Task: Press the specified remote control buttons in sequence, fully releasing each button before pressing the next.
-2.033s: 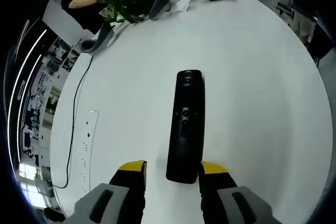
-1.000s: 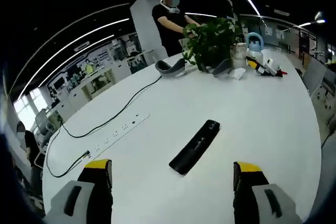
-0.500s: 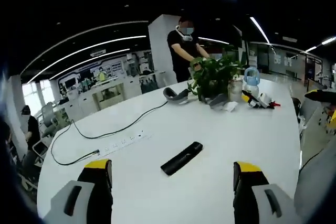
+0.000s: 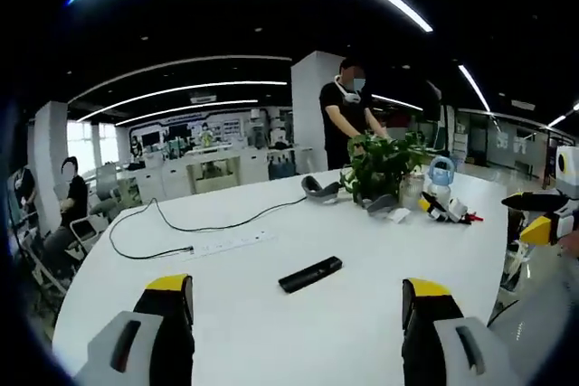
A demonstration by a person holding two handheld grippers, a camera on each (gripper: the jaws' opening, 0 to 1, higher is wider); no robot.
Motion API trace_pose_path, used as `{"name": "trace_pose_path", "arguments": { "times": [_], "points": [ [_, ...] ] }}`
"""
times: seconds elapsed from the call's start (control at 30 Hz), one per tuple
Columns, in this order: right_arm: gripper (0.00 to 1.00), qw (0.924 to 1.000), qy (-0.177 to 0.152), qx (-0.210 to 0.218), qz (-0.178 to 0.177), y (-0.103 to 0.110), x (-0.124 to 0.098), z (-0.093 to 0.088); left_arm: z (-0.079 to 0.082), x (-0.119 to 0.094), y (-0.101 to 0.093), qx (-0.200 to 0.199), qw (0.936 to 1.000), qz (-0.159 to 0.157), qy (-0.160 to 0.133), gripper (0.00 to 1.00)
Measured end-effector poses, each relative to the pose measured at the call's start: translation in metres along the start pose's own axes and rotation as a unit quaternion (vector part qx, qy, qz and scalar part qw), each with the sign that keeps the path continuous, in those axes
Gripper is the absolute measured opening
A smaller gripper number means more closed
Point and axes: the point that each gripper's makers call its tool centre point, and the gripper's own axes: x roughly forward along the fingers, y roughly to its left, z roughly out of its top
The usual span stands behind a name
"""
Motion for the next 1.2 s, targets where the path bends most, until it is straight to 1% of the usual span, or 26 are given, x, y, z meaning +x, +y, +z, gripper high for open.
{"name": "trace_pose_path", "arguments": {
  "times": [0.13, 0.17, 0.23, 0.4, 0.5, 0.63, 0.7, 0.73, 0.77, 0.8, 0.87, 0.97, 1.03, 1.1, 1.17, 1.2],
  "points": [
    [1.00, 1.0000, -0.002, -0.004, 0.000, 0.000, -0.001, 0.001, -0.004, -0.020, 0.004, -0.011, 0.9996, 0.026, -0.005, 1.00],
    [1.00, 1.0000, -0.004, -0.003, 0.000, 0.000, -0.001, 0.001, -0.005, -0.026, 0.004, -0.024, 0.9991, 0.034, -0.009, 1.00],
    [1.00, 1.0000, -0.006, 0.000, 0.001, 0.000, -0.002, 0.002, -0.007, -0.035, 0.004, -0.032, 0.9984, 0.042, -0.019, 1.00],
    [1.00, 1.0000, -0.003, 0.000, 0.002, 0.002, -0.001, 0.001, -0.010, -0.051, 0.002, -0.028, 0.9975, 0.061, -0.020, 1.00],
    [1.00, 1.0000, 0.003, -0.004, 0.002, 0.002, -0.001, -0.001, -0.012, -0.066, 0.000, -0.028, 0.9968, 0.072, -0.024, 1.00],
    [1.00, 1.0000, 0.005, -0.005, -0.001, 0.001, 0.000, -0.002, -0.024, -0.081, 0.001, -0.025, 0.9955, 0.090, -0.016, 1.00],
    [1.00, 1.0000, 0.005, -0.004, -0.003, 0.000, 0.000, -0.002, -0.030, -0.086, 0.000, -0.024, 0.9951, 0.094, -0.016, 1.00],
    [1.00, 1.0000, 0.006, -0.003, -0.003, 0.000, 0.000, -0.002, -0.034, -0.090, 0.001, -0.020, 0.9941, 0.105, -0.018, 1.00],
    [1.00, 1.0000, 0.006, -0.002, -0.003, 0.000, 0.000, -0.002, -0.036, -0.090, 0.003, -0.021, 0.9938, 0.108, -0.016, 1.00],
    [1.00, 1.0000, 0.008, -0.003, -0.004, 0.000, 0.000, -0.003, -0.037, -0.091, 0.004, -0.022, 0.9935, 0.111, -0.012, 1.00],
    [1.00, 0.9999, 0.009, -0.005, -0.004, 0.000, 0.000, -0.003, -0.035, -0.093, 0.006, -0.019, 0.9925, 0.120, -0.018, 1.00],
    [1.00, 0.9999, 0.012, -0.006, -0.006, -0.001, 0.001, -0.004, -0.036, -0.094, 0.008, -0.009, 0.9915, 0.128, -0.018, 1.00],
    [1.00, 0.9999, 0.011, -0.003, -0.007, -0.001, 0.000, -0.004, -0.039, -0.094, 0.009, -0.001, 0.9916, 0.129, -0.009, 1.00],
    [1.00, 0.9999, 0.010, -0.001, -0.007, -0.001, 0.000, -0.004, -0.040, -0.098, 0.014, -0.008, 0.9908, 0.135, -0.005, 0.99],
    [1.00, 1.0000, 0.008, -0.002, -0.005, 0.000, 0.000, -0.003, -0.036, -0.101, 0.017, -0.021, 0.9901, 0.137, -0.024, 0.99],
    [1.00, 1.0000, 0.007, -0.002, -0.004, 0.001, 0.000, -0.003, -0.036, -0.102, 0.018, -0.025, 0.9899, 0.137, -0.026, 1.00]
  ]
}}
